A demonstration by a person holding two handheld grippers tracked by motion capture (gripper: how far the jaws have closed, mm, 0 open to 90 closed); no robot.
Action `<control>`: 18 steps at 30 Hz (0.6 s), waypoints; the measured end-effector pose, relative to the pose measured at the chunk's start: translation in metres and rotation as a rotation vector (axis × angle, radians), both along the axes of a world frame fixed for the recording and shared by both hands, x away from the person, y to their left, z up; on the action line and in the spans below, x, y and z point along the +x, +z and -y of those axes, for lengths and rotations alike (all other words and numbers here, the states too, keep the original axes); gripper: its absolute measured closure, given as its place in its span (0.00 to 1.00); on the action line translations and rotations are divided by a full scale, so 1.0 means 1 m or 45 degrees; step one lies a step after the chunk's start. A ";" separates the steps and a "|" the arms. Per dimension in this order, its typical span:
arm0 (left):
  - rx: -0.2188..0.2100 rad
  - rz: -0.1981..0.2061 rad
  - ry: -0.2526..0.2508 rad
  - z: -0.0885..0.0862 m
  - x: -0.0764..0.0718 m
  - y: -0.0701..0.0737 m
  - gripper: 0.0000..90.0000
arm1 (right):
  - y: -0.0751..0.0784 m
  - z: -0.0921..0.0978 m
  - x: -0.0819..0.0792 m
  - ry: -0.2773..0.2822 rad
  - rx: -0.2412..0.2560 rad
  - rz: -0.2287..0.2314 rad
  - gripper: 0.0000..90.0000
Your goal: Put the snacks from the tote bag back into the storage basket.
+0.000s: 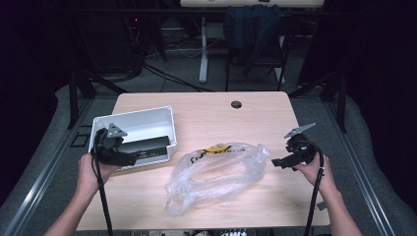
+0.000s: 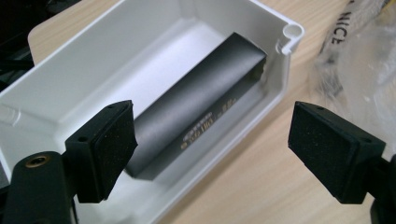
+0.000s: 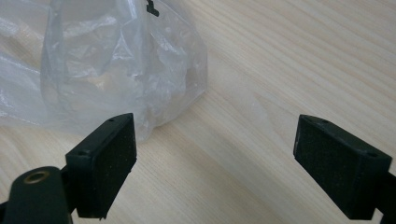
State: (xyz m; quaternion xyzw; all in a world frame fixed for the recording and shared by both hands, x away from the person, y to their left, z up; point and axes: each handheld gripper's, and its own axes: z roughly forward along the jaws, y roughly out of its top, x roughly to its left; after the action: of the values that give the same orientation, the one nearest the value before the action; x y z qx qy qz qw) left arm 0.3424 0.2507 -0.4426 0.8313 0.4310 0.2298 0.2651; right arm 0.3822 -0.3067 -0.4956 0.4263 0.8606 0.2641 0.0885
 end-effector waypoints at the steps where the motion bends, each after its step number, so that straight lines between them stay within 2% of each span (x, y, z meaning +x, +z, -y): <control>1: 0.010 0.004 -0.001 -0.001 -0.004 0.000 0.17 | 0.000 0.000 0.000 0.000 -0.003 0.000 0.14; 4: -0.007 0.006 -0.001 -0.002 -0.017 -0.002 0.17 | -0.001 0.001 0.000 0.005 -0.009 0.000 0.14; 6: 0.003 0.017 -0.004 -0.001 -0.026 -0.005 0.17 | -0.003 0.000 0.000 -0.002 -0.013 -0.015 0.14; 10: 0.001 -0.015 -0.018 0.000 -0.041 -0.014 0.17 | -0.003 -0.002 0.000 0.013 -0.013 -0.010 0.14; 12: 0.003 -0.024 -0.019 0.002 -0.047 -0.018 0.16 | -0.003 -0.002 -0.001 -0.002 -0.018 -0.004 0.14; 15: -0.042 -0.049 -0.029 0.004 -0.055 -0.024 0.16 | -0.002 -0.001 -0.001 0.006 -0.021 -0.009 0.14; 18: -0.041 -0.054 -0.046 0.008 -0.061 -0.026 0.16 | -0.002 -0.001 -0.001 0.003 -0.025 -0.005 0.14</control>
State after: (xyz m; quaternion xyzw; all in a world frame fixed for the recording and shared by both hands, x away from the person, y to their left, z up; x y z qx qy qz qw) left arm 0.2819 0.2431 -0.4691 0.8392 0.4251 0.2004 0.2736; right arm 0.3815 -0.3059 -0.4980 0.4250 0.8638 0.2550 0.0908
